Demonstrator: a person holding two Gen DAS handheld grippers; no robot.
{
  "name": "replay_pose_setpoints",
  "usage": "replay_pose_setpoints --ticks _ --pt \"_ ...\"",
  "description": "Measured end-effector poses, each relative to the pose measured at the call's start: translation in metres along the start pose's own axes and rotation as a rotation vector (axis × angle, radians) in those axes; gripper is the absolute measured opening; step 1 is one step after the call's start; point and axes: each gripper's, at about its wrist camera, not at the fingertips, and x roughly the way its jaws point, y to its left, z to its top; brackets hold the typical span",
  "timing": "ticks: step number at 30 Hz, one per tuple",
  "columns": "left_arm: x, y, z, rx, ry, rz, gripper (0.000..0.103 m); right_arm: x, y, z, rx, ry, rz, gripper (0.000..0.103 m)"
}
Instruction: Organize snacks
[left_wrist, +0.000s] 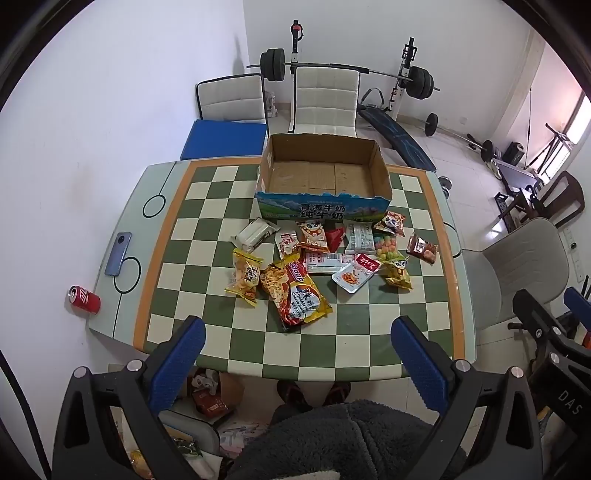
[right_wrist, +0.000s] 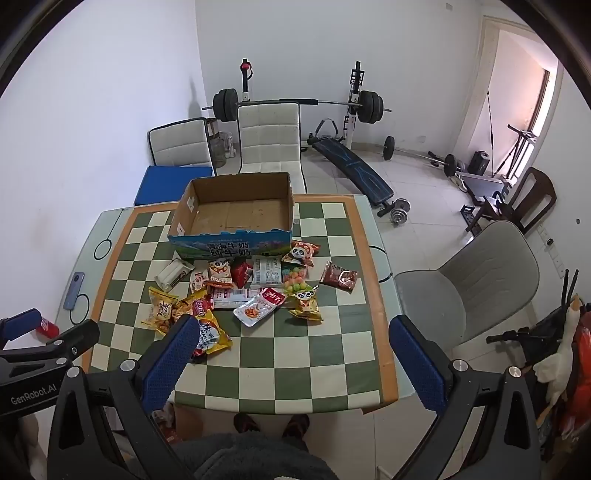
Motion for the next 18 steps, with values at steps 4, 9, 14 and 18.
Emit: replay_pose_setpoints --ticks 4,9,14,18 --pt "-0.0008 -0.0017 -0.0006 0.003 -0.002 0.005 0.103 0.0006 -0.0001 -0.0003 -0.001 0.0 -0.003 0.103" --pt "-0.0031 -0.0042 -0.0025 0.0 -0.007 0.004 0.103 0.0014 -0.0008 -0.0005 0.001 0.002 0.002 0.103" --pt "-0.0005 -0.0013 -0.0009 0.0 0.002 0.001 0.103 0.0016 -0.0007 -0.0004 0.0 0.004 0.005 0.103" --pt "0.0013 -0.003 0.0014 -0.002 0.003 0.002 0.103 0.0016 -0.0008 -0.0002 0.001 0.004 0.008 0.103"
